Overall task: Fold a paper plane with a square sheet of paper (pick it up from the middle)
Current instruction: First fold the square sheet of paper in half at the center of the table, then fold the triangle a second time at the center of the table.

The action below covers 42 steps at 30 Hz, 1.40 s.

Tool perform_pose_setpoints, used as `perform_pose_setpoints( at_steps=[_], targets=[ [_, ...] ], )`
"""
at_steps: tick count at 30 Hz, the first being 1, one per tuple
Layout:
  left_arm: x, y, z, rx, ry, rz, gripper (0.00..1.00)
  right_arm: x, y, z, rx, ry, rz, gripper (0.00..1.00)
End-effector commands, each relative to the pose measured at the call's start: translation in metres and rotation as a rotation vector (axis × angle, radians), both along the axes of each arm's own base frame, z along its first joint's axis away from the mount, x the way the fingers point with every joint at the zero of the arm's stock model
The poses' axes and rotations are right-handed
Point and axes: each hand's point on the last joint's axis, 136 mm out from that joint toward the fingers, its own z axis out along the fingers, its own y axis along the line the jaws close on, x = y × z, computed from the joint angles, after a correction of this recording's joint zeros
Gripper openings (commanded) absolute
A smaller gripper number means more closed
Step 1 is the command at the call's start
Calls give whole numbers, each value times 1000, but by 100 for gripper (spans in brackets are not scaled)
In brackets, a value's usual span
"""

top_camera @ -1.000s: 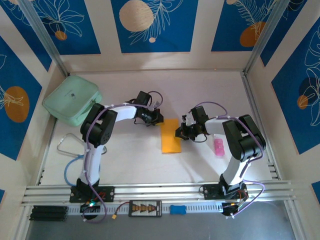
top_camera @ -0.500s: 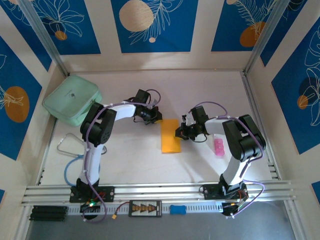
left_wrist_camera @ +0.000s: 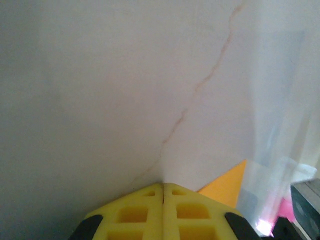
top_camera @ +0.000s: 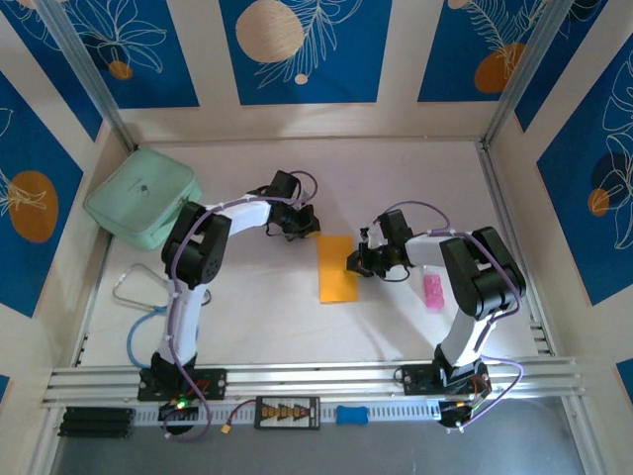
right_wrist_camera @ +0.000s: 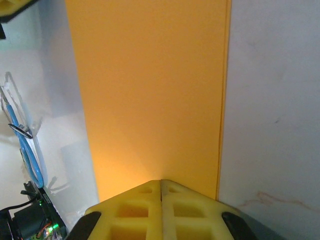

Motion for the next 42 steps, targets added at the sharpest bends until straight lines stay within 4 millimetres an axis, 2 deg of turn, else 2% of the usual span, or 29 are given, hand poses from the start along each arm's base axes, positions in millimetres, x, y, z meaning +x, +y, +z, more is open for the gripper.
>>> perform_pose_setpoints(
  at_steps=[1, 4, 8, 13, 18, 21, 23, 28, 42],
  targets=[
    [11, 31, -18, 201, -26, 46, 0, -38, -19, -36, -109, 161, -1, 0],
    [8, 37, -8, 216, -31, 68, 0, -38, -14, -30, -74, 146, 12, 0],
    [7, 43, 19, 229, -91, 64, 2, -37, 1, -8, 5, 88, 61, 0],
    [-6, 23, 52, 111, -167, -20, 4, -27, 11, 30, 72, 4, 43, 7],
    [-31, -1, 63, -15, -186, -104, 5, -27, -9, 59, 19, -40, -73, 13],
    [-44, -13, 59, -73, -175, -152, 6, -35, -30, 59, -7, -8, -165, 17],
    [-50, -19, 53, -89, -158, -178, 6, -41, -35, 57, 5, 27, -201, 23],
    [-57, -28, 40, -99, -133, -214, 6, -58, -26, 56, 30, 63, -177, 26],
    [-65, -22, -4, -43, -57, -209, 6, -83, -17, 37, 40, 146, -137, 42]
  ],
)
